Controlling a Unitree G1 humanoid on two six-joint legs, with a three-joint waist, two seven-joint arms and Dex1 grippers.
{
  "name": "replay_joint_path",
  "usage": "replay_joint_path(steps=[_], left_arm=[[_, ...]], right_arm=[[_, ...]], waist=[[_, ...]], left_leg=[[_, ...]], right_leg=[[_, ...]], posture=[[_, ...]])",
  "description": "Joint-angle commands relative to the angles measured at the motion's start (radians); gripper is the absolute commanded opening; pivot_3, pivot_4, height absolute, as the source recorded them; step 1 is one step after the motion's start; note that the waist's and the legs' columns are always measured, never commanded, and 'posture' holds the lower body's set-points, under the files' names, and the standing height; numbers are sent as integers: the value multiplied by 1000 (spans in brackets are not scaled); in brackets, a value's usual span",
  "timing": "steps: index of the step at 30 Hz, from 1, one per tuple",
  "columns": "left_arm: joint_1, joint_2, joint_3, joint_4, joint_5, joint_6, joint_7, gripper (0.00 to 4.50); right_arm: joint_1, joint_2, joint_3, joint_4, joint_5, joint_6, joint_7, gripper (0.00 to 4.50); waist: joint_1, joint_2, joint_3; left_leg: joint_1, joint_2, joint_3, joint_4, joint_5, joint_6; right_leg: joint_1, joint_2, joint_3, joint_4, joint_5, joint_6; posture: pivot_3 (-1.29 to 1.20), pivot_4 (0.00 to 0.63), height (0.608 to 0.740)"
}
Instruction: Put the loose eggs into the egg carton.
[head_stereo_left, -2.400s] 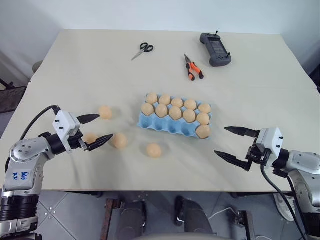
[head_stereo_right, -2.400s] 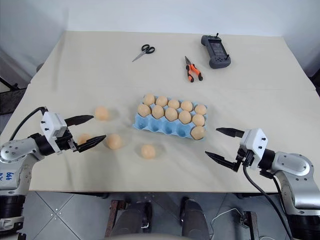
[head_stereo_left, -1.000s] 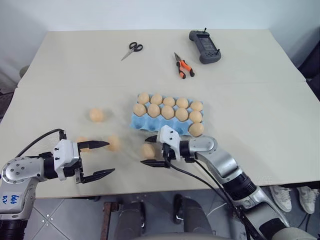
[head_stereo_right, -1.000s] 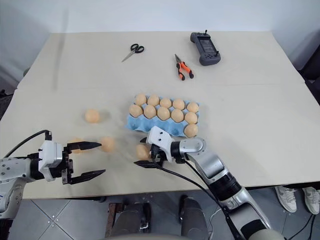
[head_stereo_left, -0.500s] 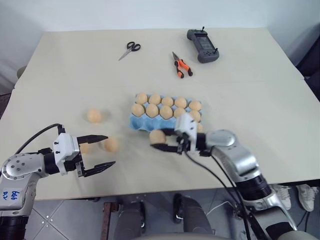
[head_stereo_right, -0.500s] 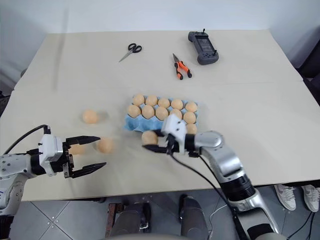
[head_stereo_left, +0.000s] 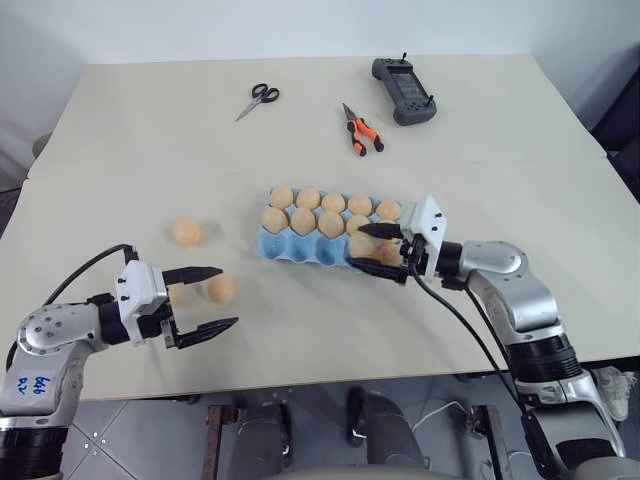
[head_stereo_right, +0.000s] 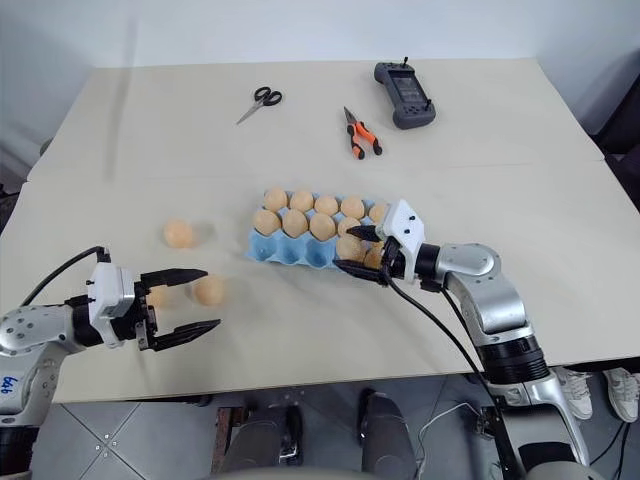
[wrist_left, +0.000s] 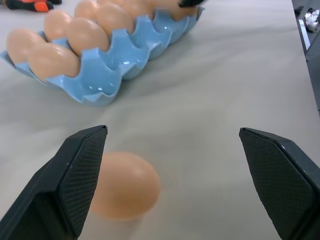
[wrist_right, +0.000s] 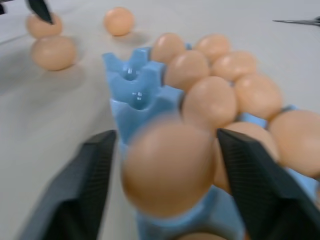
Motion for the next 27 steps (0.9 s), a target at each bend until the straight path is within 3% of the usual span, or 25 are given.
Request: replay_joint_path(steps=[1,7,11,17,22,27], left_arm=[[-1,-6,31,-22,-14,-12,21,4500],[32,-30,75,-28,0,-31,95,4500],[112,-41,202,-15,-2,-11,190,4500],[274,-66,312,-61,-27,19,222,4500],[340,-61,334,-61,-27,0,183,4500],[260,-41,273,-51,-19,43,196,4500]], right_arm=[[-10,-2,-5,-29,0,-27,7,4456],[5,-57,-86,-42,43,-53,42,4456],[152,-146,-229,-107,157,-179,194,4456],[298,-211,-323,-162,217,-214,246,4456],[371,-229,-360,-252,286,-210,272,4456],[402,-243,-320,-305,270,-213,286,4456]], waist=[[1,0,0],[4,0,0],[10,0,0],[7,0,0],[10,0,0],[17,-1,-1]], left_leg=[[0,0,0,0,0,0],[0,0,0,0,0,0],[0,1,0,0,-1,-1],[1,1,6,0,-5,3],[2,4,9,1,-4,3],[2,10,9,1,-4,-6]], right_leg=[[0,0,0,0,0,0],[0,0,0,0,0,0],[0,0,-1,-1,0,0],[0,-1,-2,-4,1,1],[0,-1,-1,-7,2,-2],[1,1,-2,-11,7,-8]], posture=[[0,150,740],[0,150,740],[0,150,740],[0,150,740],[0,150,740],[0,150,740]])
